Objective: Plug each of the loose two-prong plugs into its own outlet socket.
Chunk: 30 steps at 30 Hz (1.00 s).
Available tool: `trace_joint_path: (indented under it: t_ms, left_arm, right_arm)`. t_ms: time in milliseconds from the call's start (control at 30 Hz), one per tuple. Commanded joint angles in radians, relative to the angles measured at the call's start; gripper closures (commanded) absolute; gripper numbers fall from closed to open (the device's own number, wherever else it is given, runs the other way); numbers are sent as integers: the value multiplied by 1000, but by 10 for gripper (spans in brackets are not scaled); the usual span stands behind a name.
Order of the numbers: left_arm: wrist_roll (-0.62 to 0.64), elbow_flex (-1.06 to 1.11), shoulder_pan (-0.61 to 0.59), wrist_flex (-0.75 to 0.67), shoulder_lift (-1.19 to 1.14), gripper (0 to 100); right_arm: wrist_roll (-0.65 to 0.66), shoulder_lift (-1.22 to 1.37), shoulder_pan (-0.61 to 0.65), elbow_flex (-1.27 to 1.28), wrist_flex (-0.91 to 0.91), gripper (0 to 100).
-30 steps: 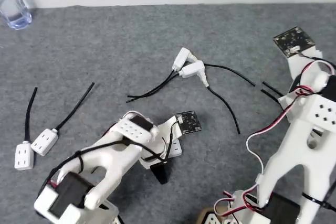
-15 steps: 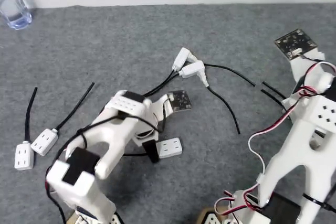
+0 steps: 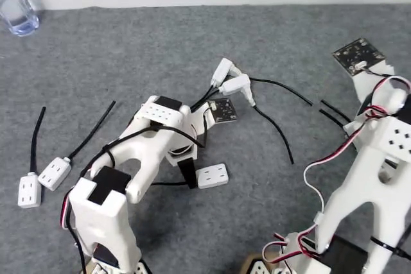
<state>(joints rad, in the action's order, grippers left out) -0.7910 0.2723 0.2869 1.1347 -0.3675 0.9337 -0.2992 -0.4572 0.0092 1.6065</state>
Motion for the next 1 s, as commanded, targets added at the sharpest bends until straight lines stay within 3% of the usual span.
trace_joint_path:
  t_ms: [0,200,433,533,733,967]
  left_arm:
    - [-32,-38,-54,2,-2,577]
    - [-28,-120,-115,31,0,577]
    - [-25,-352,-66,465,132,577]
    - [44,-360,-46,516,276,577]
    - [328,-173,5,493,528,577]
    - [672,338,-34,75,861,577]
  right_arm:
    - [9,-16,-8,-9,-1,608]
    - [9,-16,-10,-9,-13,608]
    - [12,-18,-81,92,-285,608]
    - [71,-10,-101,129,-288,608]
    - [195,4,-166,221,-291,608]
    - [304,228,-176,212,-361,608]
